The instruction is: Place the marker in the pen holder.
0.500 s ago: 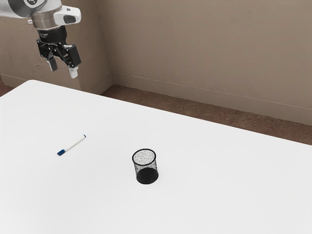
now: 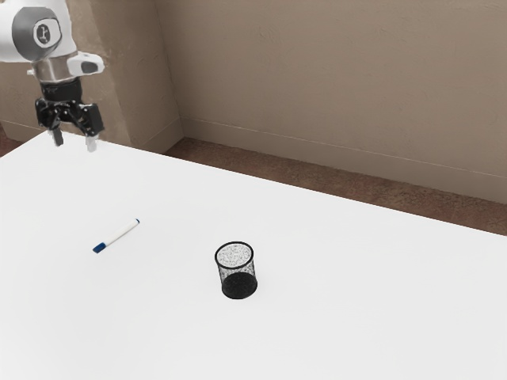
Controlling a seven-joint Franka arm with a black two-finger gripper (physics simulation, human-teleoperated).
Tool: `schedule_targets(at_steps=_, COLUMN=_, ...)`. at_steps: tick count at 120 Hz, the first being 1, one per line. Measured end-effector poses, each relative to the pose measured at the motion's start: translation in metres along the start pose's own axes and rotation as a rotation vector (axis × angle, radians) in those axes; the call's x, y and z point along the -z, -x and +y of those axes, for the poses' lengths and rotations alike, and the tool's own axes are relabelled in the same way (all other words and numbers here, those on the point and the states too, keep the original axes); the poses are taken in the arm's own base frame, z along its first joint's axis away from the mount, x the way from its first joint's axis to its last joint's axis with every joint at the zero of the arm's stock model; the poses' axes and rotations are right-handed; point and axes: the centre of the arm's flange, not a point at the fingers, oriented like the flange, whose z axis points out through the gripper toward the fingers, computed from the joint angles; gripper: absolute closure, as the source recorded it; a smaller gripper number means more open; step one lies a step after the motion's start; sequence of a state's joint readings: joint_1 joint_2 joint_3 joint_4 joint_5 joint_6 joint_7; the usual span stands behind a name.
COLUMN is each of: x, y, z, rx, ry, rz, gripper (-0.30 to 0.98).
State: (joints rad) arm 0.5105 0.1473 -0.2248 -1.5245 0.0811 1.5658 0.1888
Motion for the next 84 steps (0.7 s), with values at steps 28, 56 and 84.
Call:
schedule_targets(at_steps=28, x=-0.166, y=0.018, z=-0.126, rx=0.246, ry=0.112, rz=-0.132, gripper=0.0)
schedule_targets(at_steps=56, x=-0.247, y=-0.033, z=-0.087, rx=0.079, ry=-0.009, rz=-0.073, gripper=0.0)
schedule_targets(at_steps=84, x=-0.292, y=-0.041, z=-0.049, rx=-0.038, ry=-0.046, rz=-0.051, gripper=0.0)
